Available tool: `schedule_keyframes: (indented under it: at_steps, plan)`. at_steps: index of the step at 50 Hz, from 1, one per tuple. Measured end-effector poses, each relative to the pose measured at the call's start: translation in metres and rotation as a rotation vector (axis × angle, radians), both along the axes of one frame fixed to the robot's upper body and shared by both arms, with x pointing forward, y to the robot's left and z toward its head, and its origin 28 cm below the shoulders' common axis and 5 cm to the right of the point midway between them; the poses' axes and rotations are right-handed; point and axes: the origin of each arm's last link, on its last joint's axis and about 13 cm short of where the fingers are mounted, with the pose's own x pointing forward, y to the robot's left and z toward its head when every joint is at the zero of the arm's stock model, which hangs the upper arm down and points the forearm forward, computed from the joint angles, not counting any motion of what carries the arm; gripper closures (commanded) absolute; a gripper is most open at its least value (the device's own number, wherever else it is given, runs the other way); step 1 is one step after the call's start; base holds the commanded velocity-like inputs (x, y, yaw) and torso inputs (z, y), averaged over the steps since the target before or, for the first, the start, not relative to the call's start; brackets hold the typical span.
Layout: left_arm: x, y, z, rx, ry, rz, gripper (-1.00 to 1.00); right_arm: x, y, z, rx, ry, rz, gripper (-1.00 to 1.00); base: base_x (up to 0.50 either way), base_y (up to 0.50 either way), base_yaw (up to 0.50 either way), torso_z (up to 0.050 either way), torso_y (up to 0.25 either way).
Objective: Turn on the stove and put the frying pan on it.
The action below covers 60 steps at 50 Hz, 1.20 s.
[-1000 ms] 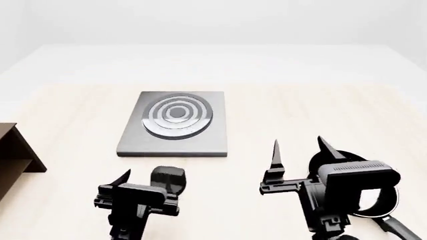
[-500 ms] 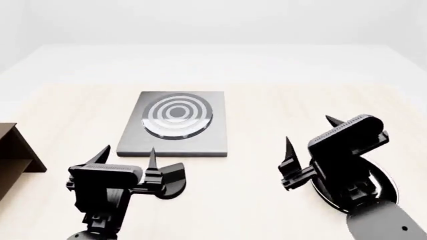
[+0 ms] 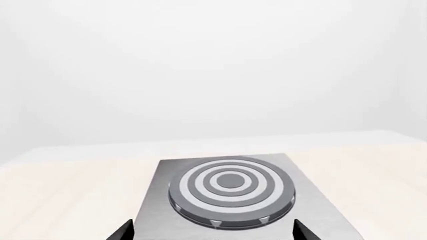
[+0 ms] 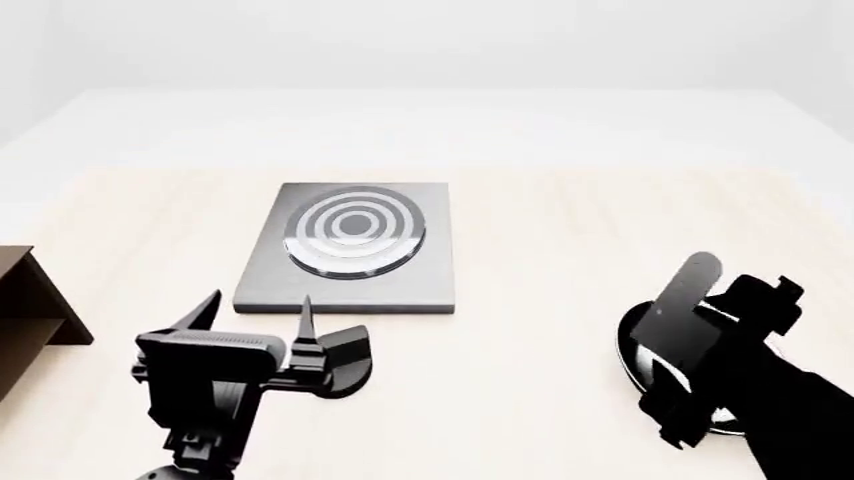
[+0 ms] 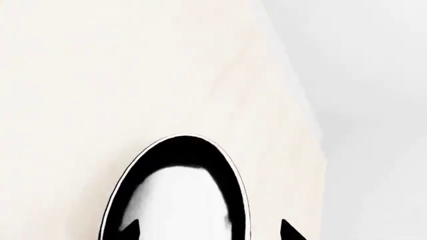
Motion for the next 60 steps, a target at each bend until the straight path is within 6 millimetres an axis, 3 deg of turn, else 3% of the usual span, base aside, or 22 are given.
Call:
schedule_keyframes:
  at_steps: [24,60]
  plan:
    - [-0.002,-0.002,-0.002,0.01,0.002,-0.011,-1.0,-0.015,-0.041,-0.024,-0.016,0.349,-0.198,-1.0,0.0,0.0,0.0,0.0,0.0]
    - [-0.002,-0.003,-0.001,0.019,0.0,-0.009,-1.0,-0.032,-0.076,-0.047,-0.055,0.475,-0.352,-1.0,0.0,0.0,0.0,0.0,0.0]
